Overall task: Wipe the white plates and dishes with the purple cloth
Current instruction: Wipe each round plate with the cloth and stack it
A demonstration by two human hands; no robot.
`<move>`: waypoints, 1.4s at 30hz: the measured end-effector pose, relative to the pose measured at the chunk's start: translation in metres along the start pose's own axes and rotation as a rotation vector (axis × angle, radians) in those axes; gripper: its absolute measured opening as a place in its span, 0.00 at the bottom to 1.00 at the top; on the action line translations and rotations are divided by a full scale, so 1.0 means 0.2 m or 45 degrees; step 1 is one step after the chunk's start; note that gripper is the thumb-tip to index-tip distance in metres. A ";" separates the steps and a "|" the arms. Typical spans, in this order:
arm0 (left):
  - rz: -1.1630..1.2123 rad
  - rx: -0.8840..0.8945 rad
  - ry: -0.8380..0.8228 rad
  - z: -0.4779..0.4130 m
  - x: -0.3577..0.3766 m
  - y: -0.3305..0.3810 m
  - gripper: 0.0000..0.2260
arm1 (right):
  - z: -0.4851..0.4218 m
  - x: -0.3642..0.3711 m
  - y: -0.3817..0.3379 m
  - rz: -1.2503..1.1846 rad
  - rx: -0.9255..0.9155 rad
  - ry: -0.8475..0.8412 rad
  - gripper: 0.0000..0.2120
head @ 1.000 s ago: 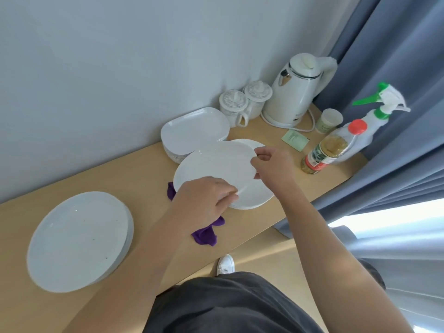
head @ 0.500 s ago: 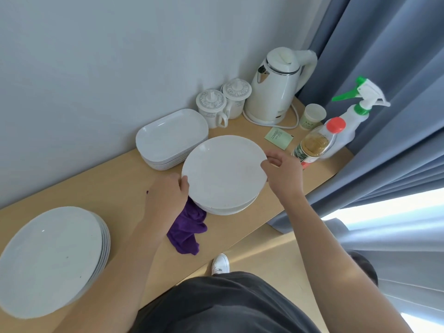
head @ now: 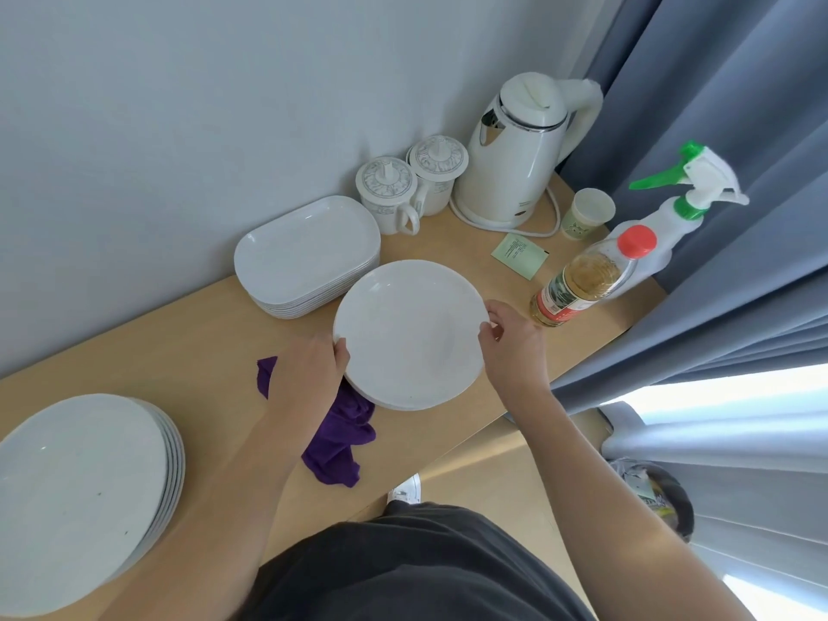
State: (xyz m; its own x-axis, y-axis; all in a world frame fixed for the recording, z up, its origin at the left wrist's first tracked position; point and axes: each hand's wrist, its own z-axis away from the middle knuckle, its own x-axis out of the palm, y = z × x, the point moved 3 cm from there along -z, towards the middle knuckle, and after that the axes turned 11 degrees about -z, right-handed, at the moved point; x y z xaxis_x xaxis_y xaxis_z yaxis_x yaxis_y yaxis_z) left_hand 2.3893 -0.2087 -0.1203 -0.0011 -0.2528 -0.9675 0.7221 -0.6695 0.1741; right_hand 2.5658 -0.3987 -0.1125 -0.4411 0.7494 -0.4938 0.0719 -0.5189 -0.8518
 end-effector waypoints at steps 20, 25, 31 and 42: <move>-0.001 -0.069 0.156 0.08 -0.02 -0.06 0.18 | 0.09 0.09 -0.08 0.255 -0.238 -0.031 0.26; 0.045 0.005 0.232 0.16 -0.05 -0.16 0.11 | 0.24 0.29 -0.29 0.004 -0.570 -0.220 0.19; 0.143 -0.100 0.416 0.35 -0.16 -0.42 0.09 | 0.44 0.68 -0.44 0.066 -0.593 -0.904 0.17; 0.164 -0.126 0.506 0.64 -0.24 -0.81 0.11 | 0.60 1.02 -0.28 0.614 -0.321 -0.872 0.26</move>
State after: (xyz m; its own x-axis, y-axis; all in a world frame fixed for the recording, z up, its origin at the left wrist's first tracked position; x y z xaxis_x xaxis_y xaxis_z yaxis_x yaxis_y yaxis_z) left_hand 2.1839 -0.1777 -0.0781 0.3461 -0.0286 -0.9378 0.7618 -0.5748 0.2987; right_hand 2.3637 -0.2661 -0.1449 -0.7460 0.0175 -0.6657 0.5495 -0.5485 -0.6303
